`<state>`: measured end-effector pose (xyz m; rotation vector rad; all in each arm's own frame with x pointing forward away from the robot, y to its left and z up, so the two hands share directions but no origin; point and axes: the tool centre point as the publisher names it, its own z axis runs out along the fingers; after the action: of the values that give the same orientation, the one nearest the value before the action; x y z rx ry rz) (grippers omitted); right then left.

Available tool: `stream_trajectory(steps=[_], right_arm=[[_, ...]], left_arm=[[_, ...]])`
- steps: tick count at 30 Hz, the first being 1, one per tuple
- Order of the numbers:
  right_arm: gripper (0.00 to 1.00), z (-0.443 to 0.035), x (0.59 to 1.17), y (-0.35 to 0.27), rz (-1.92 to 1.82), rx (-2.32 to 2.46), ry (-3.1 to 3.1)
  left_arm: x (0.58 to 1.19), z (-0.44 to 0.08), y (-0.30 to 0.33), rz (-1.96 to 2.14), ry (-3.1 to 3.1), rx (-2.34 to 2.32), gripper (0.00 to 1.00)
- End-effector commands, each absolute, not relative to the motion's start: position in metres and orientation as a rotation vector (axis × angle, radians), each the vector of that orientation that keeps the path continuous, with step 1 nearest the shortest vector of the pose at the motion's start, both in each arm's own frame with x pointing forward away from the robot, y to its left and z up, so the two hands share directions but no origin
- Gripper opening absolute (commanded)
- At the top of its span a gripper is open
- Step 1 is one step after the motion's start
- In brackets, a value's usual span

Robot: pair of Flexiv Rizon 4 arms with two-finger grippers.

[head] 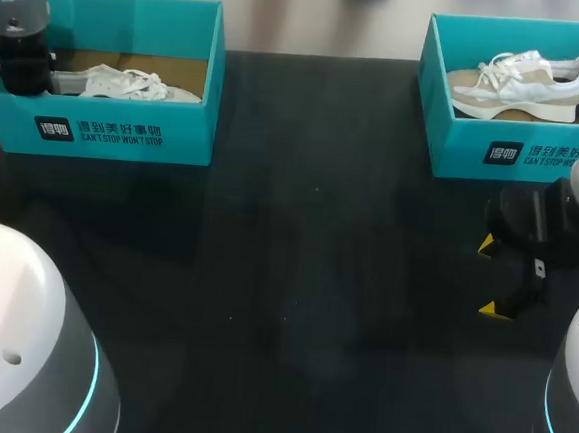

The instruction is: Take the shoe out of the shoebox, open the shoe tongue, remove and reinsert the insole, then place the shoe into the shoebox

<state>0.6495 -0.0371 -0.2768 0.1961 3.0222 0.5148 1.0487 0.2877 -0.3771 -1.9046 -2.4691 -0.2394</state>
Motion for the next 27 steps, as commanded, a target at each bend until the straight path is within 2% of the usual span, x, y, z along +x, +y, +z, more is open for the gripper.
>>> stream_trajectory(steps=[1, 2, 3, 4, 5, 6, 14, 27], right_arm=[[1.0, -0.277, 0.649, -0.036, 0.511, 0.197, 3.022], [1.0, -0.277, 0.649, -0.036, 0.511, 0.197, 3.022], [1.0, -0.277, 0.649, -0.036, 0.511, 0.197, 3.022], [1.0, -0.277, 0.649, -0.036, 0.511, 0.197, 3.022], [1.0, -0.277, 0.649, -0.036, 0.511, 0.197, 3.022], [1.0, -0.277, 0.649, -0.036, 0.511, 0.197, 3.022], [1.0, -0.277, 0.649, -0.036, 0.511, 0.197, 3.022], [1.0, -0.277, 0.649, -0.036, 0.511, 0.197, 3.022]], left_arm=[[1.052, -0.377, 0.29, -0.217, -2.467, -1.92, 0.36], [1.052, -0.376, 0.291, -0.218, -2.466, -1.921, 0.43], [1.052, -0.374, 0.291, -0.211, -2.467, -1.928, 0.6], [1.052, -0.373, 0.291, -0.214, -2.468, -1.934, 0.83], [1.052, -0.373, 0.291, -0.218, -2.475, -1.936, 0.95], [1.051, -0.372, 0.291, -0.212, -2.482, -1.942, 1.0], [1.047, -0.348, 0.287, -0.18, -2.509, -1.98, 1.0], [1.02, -0.263, 0.271, -0.234, -2.465, -2.061, 1.0]])
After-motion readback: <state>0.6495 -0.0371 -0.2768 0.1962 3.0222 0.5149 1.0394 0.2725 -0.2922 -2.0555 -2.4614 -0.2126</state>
